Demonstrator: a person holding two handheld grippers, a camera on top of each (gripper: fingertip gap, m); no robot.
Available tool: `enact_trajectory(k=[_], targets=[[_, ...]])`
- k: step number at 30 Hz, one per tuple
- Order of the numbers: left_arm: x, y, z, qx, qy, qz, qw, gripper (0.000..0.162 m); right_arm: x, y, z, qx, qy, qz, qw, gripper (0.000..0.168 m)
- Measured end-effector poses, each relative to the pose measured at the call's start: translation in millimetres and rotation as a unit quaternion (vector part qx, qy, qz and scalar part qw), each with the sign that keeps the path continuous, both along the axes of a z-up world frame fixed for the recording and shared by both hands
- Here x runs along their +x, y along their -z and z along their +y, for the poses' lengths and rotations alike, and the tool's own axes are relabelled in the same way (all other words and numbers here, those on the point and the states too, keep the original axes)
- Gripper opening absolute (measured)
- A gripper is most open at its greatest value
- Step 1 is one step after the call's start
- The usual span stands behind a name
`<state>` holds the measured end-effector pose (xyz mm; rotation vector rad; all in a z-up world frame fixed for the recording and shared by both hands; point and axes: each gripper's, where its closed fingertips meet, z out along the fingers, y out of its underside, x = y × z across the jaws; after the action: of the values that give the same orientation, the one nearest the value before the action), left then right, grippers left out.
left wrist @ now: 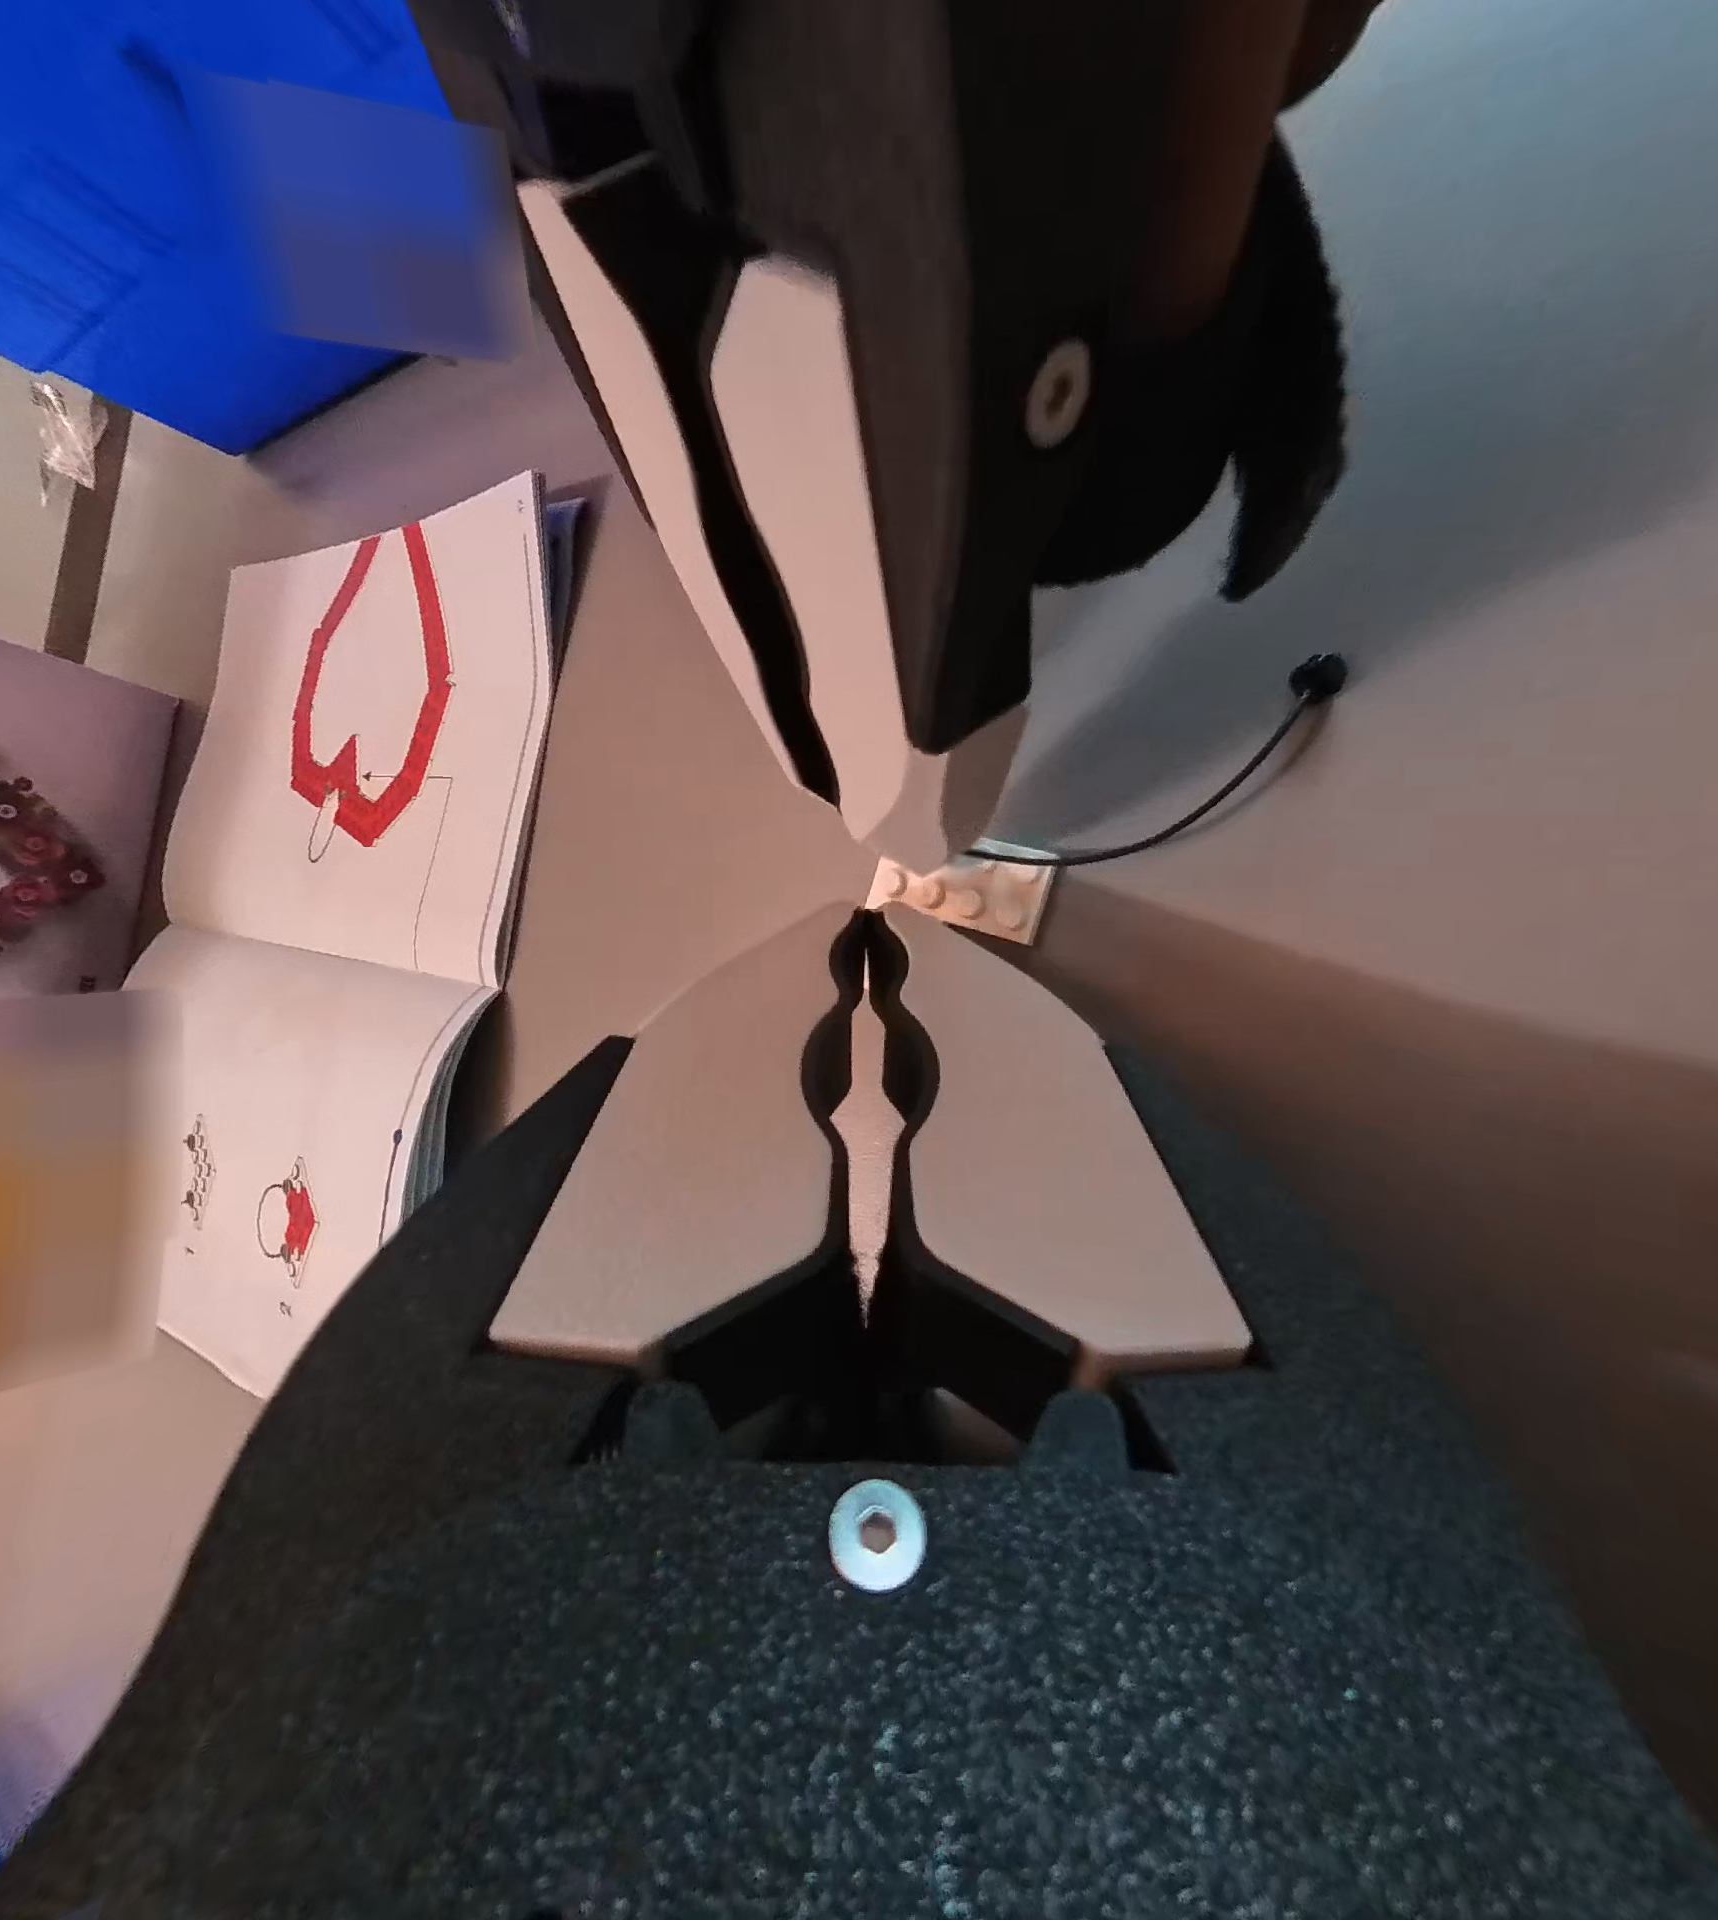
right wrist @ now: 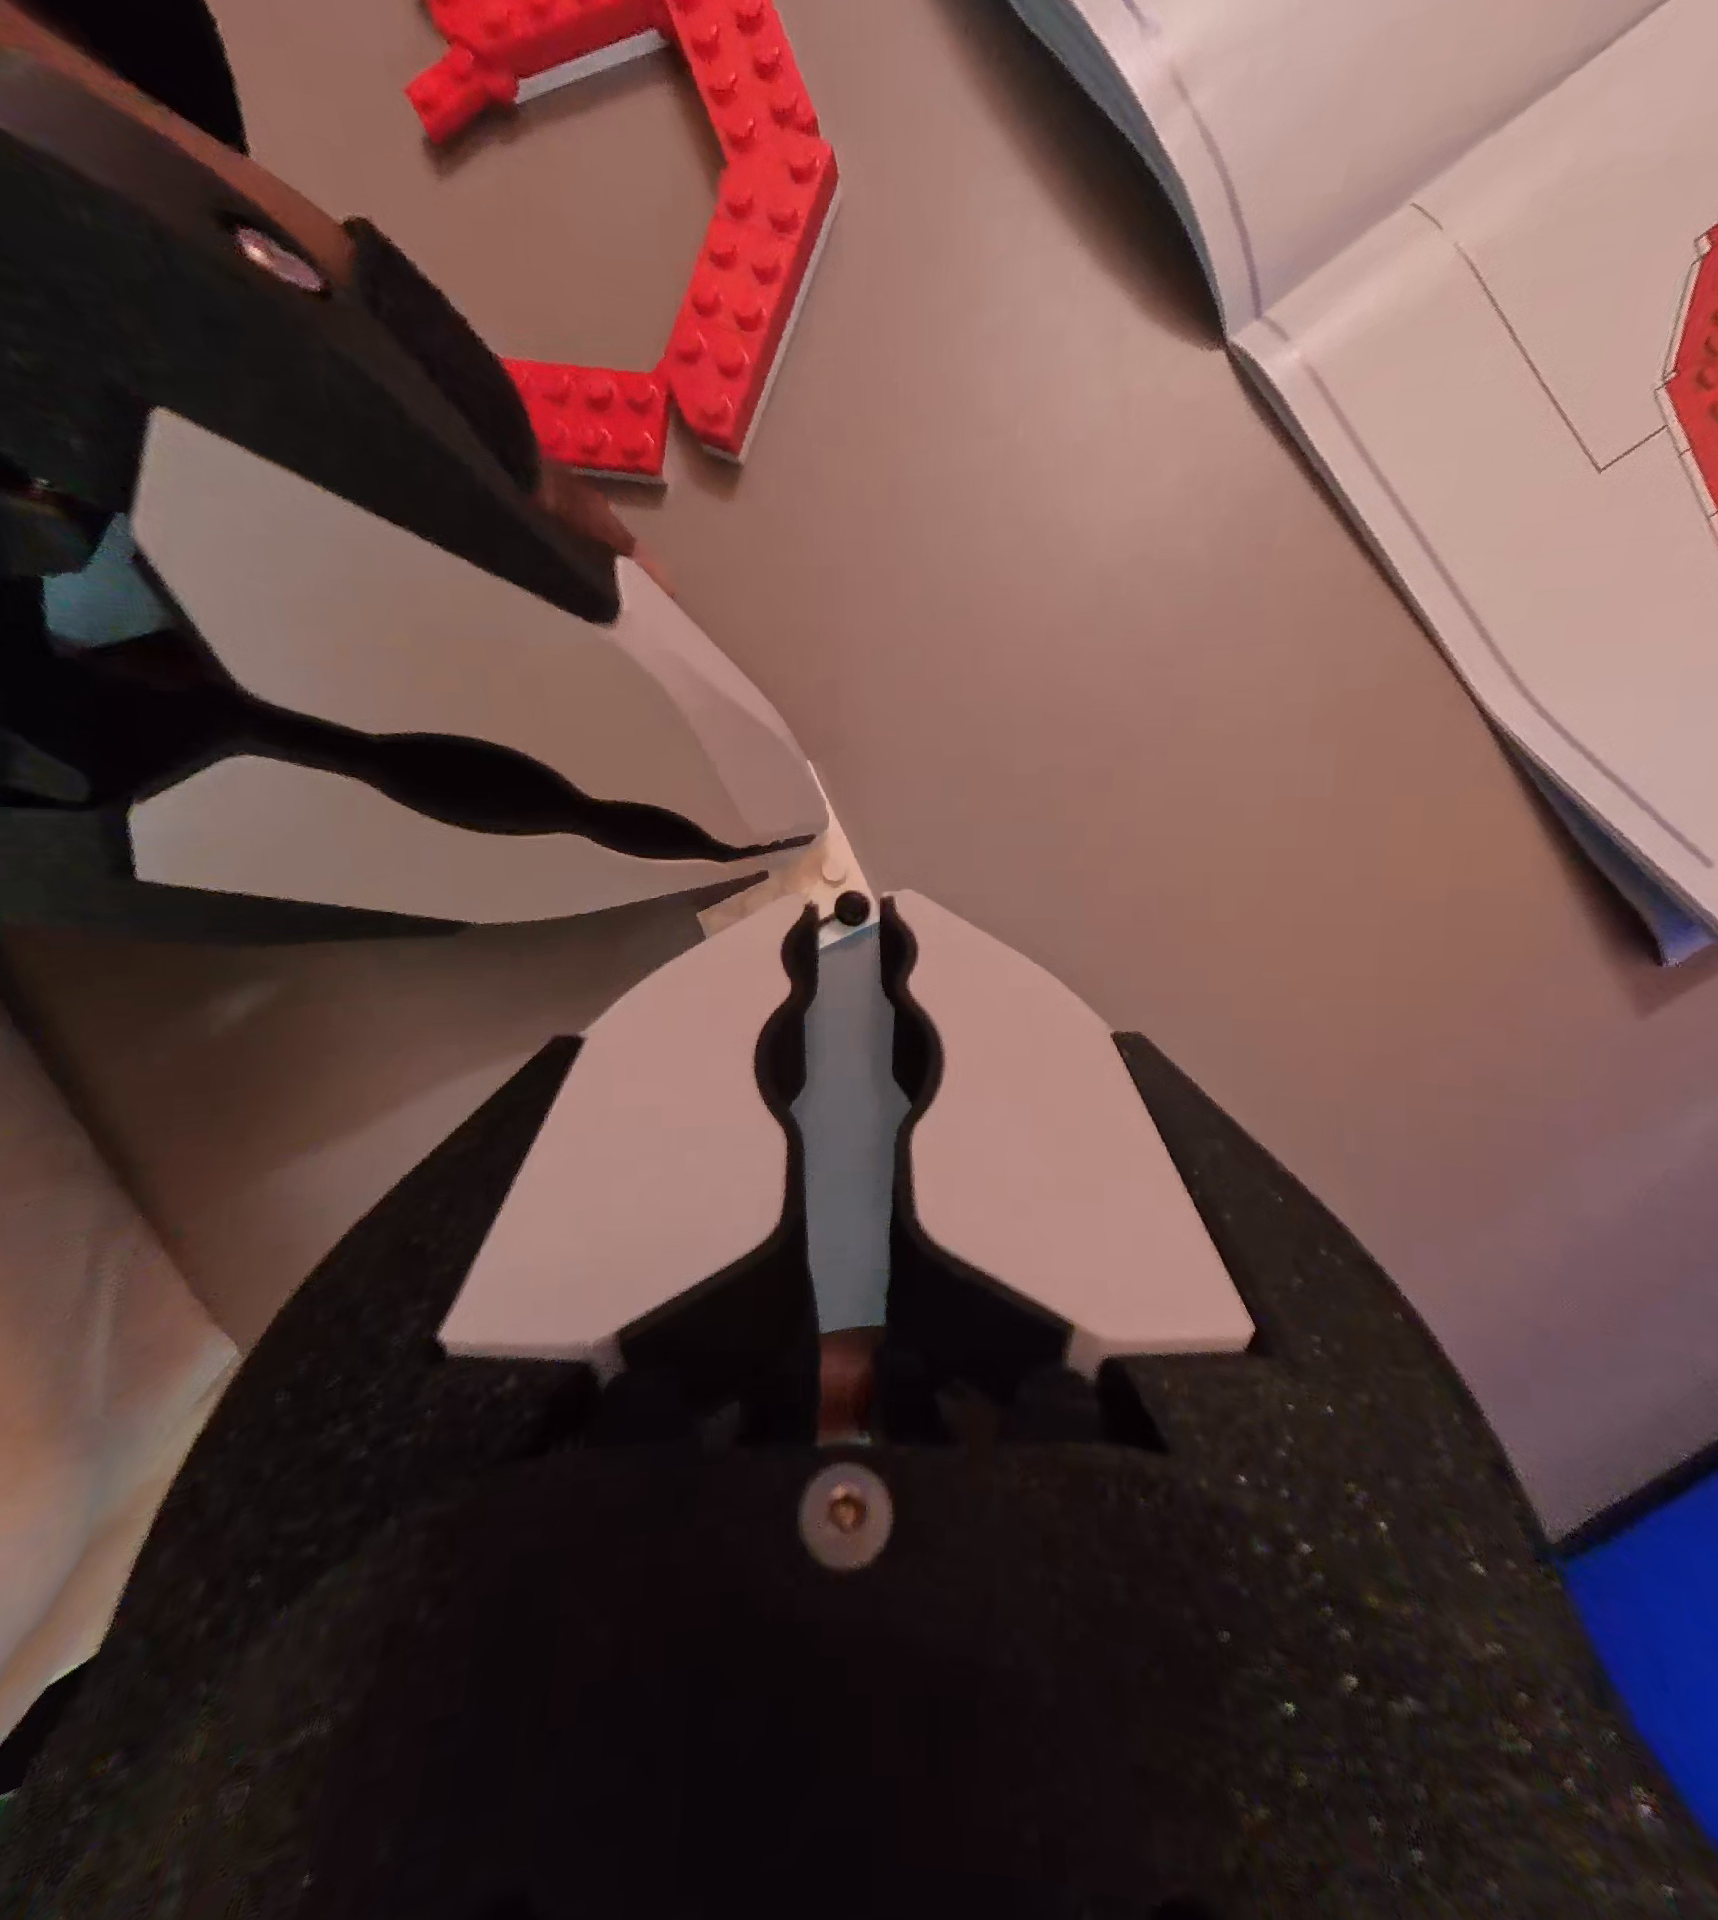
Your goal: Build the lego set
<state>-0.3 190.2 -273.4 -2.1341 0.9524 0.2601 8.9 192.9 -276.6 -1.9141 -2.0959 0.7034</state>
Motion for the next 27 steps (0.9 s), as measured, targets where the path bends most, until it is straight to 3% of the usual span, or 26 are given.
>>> enact_trajectory(k=[12, 23, 27], targets=[[-1.7, 1.9, -1.4, -0.008, -0.012, -0.003, 1.000, 0.000, -1.6, 2.3, 0.9, 0.024, 0.016, -0.011, 1.000, 0.006], [-2.5, 2.7, -1.7, -0.033, -0.032, -0.021, 0.999, 0.000, -4.5, -2.8, 1.4, 0.108, -0.036, 0.153, 0.982, 0.005], [-2.5, 2.7, -1.7, -0.033, -0.035, -0.014, 0.999, 0.000, -10.8, -44.8, 9.6, 0.063, 0.014, 0.258, 0.964, 0.005]])
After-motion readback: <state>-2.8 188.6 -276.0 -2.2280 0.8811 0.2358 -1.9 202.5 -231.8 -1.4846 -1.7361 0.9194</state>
